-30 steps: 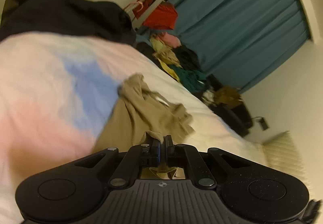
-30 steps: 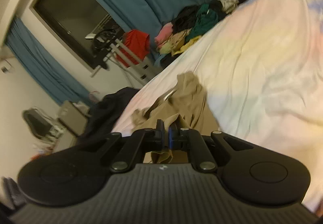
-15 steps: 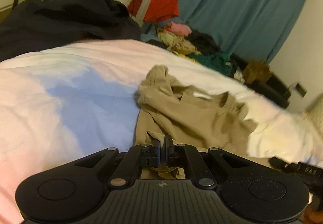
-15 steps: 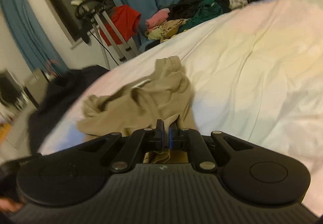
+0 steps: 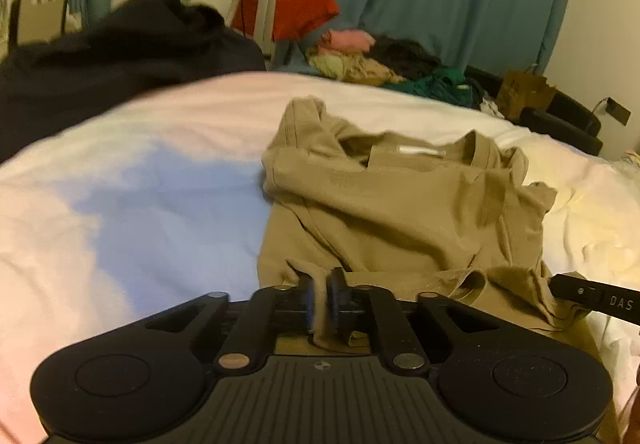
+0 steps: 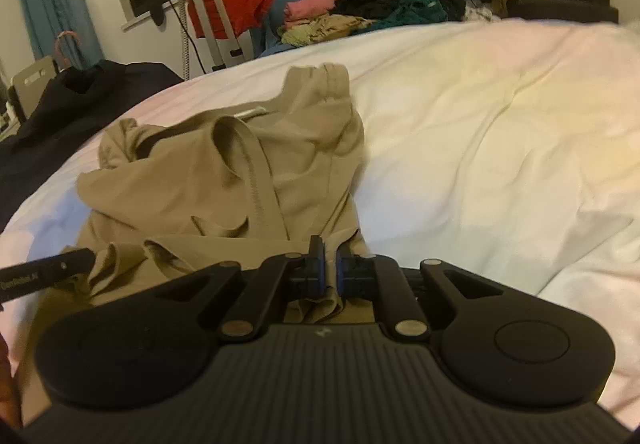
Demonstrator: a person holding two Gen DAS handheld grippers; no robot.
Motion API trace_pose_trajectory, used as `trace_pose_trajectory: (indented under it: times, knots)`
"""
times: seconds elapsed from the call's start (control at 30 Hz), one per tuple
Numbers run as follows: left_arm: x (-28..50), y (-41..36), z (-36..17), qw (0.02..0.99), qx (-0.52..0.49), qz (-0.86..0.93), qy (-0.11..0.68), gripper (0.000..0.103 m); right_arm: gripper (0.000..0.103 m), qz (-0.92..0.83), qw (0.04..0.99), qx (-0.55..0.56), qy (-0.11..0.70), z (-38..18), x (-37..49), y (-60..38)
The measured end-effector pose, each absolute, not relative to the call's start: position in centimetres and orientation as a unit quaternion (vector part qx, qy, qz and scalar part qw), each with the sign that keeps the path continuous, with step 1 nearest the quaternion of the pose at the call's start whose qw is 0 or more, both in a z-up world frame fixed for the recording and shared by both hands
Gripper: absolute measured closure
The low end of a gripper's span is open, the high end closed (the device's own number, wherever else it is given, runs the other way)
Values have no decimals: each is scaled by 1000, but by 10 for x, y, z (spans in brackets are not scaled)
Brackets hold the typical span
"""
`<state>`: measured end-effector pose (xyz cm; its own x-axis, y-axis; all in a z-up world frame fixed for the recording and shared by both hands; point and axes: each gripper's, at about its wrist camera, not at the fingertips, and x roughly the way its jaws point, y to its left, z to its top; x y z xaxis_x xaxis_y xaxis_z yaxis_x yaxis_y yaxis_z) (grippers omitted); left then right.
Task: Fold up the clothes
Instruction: 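Lift the hem with both grippers and fold it over toward the collar, then lower the hem onto the shirt and open both grippers, then move the left gripper to the folded T-shirt edge to adjust it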
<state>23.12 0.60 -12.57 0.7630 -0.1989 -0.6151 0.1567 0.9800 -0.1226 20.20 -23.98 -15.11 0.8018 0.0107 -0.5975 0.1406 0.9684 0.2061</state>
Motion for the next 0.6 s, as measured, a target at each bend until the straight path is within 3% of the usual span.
trace_pose_trajectory:
  times: [0.03,0.07,0.1,0.13,0.17,0.27,0.37,0.6]
  knots:
    - [225,6,-119,942,-30,-92,322,70,90,-35,943,116,309,-146,198,-239]
    - [218,6,-113,945,-29,-91,313,55,76,-35,946,111,302,-140,192,-238]
    - [211,8,-105,948,-30,-89,303,50,61,-32,950,109,290,-134,184,-238]
    - [202,9,-98,952,-29,-86,292,43,27,-29,955,107,276,-127,175,-237]
    - [194,10,-91,956,-26,-84,281,34,9,-25,958,106,264,-120,165,-236]
    - [165,14,-70,964,-16,-85,252,12,5,-16,967,105,231,-97,133,-232]
    - [135,20,-54,969,-7,-89,232,4,5,-11,972,100,213,-80,106,-223]
    - [79,33,-29,972,-12,-101,213,3,5,-11,981,74,177,-57,61,-202]
